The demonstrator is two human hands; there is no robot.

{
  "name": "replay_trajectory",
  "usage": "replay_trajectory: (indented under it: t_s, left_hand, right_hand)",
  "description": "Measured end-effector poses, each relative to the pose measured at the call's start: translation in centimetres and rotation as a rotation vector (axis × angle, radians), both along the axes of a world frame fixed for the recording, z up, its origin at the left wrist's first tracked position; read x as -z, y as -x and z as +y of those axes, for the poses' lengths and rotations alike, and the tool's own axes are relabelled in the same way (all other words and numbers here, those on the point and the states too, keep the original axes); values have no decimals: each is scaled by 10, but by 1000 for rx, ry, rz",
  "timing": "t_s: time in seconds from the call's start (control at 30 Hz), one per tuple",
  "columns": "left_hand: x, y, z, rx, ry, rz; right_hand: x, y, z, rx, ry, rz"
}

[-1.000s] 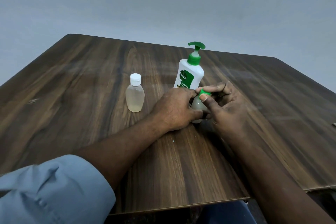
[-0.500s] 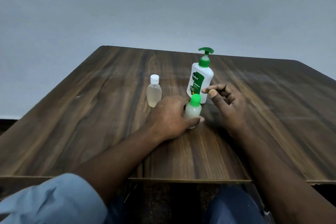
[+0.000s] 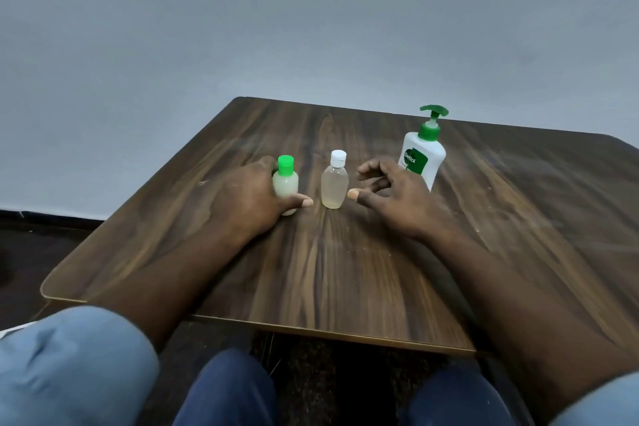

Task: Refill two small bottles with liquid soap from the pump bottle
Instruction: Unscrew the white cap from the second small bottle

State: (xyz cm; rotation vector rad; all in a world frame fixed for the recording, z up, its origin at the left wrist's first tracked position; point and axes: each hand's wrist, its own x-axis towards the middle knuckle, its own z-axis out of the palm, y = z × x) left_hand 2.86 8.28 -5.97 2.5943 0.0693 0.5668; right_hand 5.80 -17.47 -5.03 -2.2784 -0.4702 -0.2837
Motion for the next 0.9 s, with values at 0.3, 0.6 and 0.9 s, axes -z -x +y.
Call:
replay_trajectory:
  t_s: [0.3,0.6,0.9]
  left_hand:
    - [-1,-48,-9,11,-31,68]
    - [-16,13,-27,177,101,-515]
    - [-5,-55,-78,496,363,106]
  right_hand:
    - [5,-38,31,-47,138,-38]
    - [12,-44,8,-19,34,18]
    - [15,-43,-3,-22,95,-45]
